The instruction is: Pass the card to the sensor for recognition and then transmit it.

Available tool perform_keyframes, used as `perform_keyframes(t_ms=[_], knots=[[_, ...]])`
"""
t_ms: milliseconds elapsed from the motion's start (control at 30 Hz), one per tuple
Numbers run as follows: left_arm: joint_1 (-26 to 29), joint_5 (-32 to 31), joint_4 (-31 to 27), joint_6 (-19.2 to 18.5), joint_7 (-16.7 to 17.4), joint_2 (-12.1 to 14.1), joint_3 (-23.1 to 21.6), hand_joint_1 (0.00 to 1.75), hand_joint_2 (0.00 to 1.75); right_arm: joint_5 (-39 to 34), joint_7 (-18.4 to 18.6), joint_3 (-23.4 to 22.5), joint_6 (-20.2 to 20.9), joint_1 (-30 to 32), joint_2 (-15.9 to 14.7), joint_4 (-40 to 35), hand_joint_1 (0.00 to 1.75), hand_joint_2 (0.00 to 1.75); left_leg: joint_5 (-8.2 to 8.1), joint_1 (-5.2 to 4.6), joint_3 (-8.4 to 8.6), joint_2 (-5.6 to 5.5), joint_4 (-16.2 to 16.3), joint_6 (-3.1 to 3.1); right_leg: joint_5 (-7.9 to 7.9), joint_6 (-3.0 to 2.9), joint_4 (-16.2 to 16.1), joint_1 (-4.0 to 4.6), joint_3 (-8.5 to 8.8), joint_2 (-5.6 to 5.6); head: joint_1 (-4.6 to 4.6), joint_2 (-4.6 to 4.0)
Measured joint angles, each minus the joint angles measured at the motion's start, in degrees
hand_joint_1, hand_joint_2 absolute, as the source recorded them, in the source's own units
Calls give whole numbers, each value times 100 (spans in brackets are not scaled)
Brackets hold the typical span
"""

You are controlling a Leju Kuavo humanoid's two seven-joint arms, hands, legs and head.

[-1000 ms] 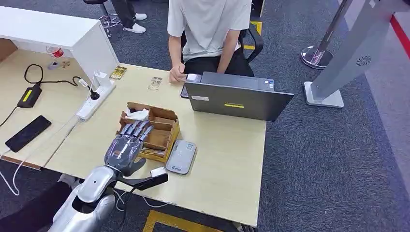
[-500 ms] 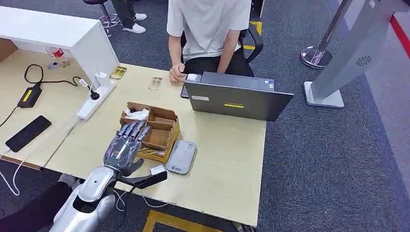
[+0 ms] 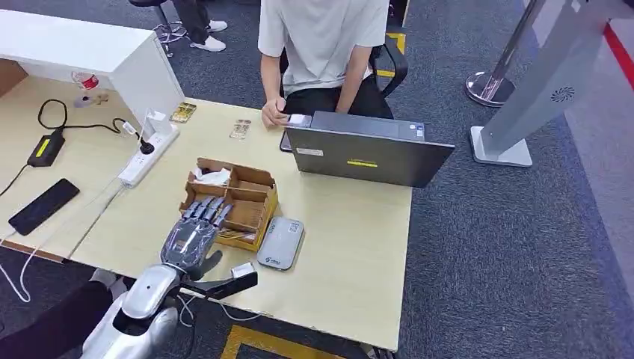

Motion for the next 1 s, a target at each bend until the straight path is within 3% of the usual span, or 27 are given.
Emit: perform_keyframes(t_ms=[433,467,767,1000], knots=[[28,85,9,103,-192,-11,120,175,175,2,-2,-39,2,8,0,-2,0,0,0,-1,0,0,0,1,0,0,0,-1,1,0,-2,0],[28,87,9,105,-193,-11,122,175,175,2,-2,-41,2,9,0,-2,0,175,0,-1,0,0,0,1,0,0,0,-1,1,-1,0,0],[30,68,9,118,-199,-17,133,175,175,4,-2,-44,0,11,0,-2,0,175,0,-1,0,-2,0,1,0,1,0,-1,2,-2,0,0],[37,168,0,457,-245,-120,232,175,175,2,-20,-55,-6,16,0,-2,0,175,0,-1,1,-2,0,1,0,1,0,-2,1,-2,0,0]])
